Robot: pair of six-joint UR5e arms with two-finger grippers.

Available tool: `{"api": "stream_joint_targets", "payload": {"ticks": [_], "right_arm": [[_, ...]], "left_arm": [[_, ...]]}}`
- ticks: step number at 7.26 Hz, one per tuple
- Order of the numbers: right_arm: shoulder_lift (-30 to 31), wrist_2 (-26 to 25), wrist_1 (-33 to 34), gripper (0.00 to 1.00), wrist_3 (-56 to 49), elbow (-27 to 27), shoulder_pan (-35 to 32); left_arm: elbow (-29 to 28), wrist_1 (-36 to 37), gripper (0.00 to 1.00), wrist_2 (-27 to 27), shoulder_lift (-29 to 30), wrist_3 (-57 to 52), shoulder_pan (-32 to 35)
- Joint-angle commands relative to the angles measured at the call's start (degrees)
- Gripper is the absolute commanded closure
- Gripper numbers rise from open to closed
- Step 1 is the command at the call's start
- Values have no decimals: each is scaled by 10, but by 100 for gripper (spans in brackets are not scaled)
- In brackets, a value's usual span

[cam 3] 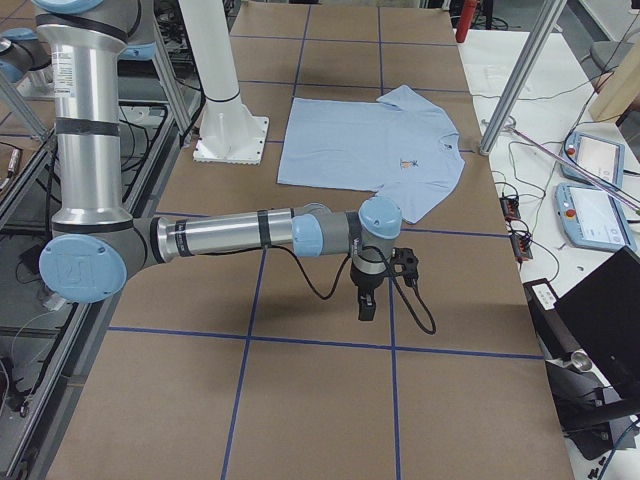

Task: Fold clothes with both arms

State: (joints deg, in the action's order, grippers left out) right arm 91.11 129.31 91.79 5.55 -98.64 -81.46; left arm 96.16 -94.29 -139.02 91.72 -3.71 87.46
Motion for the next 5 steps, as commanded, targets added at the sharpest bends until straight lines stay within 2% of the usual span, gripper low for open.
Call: {"api": "stream_joint_targets", "payload": {"ticks": [1,3,5], "right_arm": [[0,6,1,0,0,12,0],[1,22,0,0,-1,12,0],[-1,23,0,0,-1,13,-1]], "left_arm": [[1,-1,0,50,8,-7,0],[-10,4,0,51,14,3,-1],[4,1,0,50,7,2,3]]}}
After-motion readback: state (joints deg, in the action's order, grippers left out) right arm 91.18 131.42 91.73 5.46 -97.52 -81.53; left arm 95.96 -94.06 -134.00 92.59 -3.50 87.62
